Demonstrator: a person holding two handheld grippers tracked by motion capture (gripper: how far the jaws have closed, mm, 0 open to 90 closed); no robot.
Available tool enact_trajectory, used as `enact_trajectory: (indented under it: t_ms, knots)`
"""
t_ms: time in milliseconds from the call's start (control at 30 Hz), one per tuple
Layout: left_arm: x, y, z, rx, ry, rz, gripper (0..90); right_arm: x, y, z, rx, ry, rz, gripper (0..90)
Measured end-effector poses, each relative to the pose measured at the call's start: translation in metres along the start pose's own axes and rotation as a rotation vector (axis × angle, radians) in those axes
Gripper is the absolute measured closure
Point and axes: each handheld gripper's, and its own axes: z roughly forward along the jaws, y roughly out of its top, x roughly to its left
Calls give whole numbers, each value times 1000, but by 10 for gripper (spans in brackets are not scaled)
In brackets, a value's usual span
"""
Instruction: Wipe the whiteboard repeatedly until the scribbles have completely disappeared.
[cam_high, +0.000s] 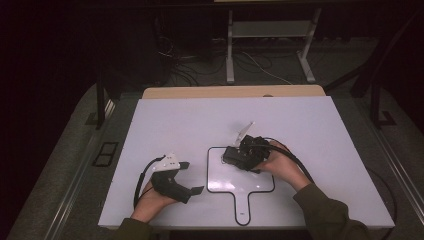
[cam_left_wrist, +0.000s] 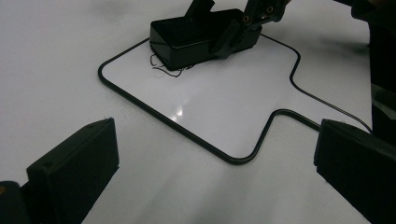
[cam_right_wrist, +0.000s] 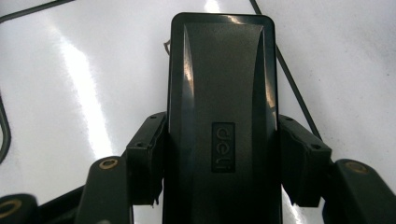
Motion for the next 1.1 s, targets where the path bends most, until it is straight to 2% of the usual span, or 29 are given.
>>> enact_trajectory:
  t_ms: [133, 333, 467, 600, 967, 1100]
  knots:
    - [0, 0, 0, 1, 0, 0, 0, -5, 0, 0, 7, -22, 3, 387]
    - [0, 0, 0, -1, 0, 0, 0, -20, -7, -3, 15, -57, 70, 387]
    - [0, 0, 0, 2, 0, 2, 0, -30, -13, -5, 24, -88, 101, 387]
    - [0, 0, 0, -1, 0, -1, 0, -38, -18, -7, 29, -98, 133, 387]
    - [0, 0, 0, 0, 1, 1, 0, -38, -10, -3, 30, -80, 136, 387]
    - [0, 0, 0, 0, 1, 1, 0, -35, -3, -1, 36, -71, 118, 387]
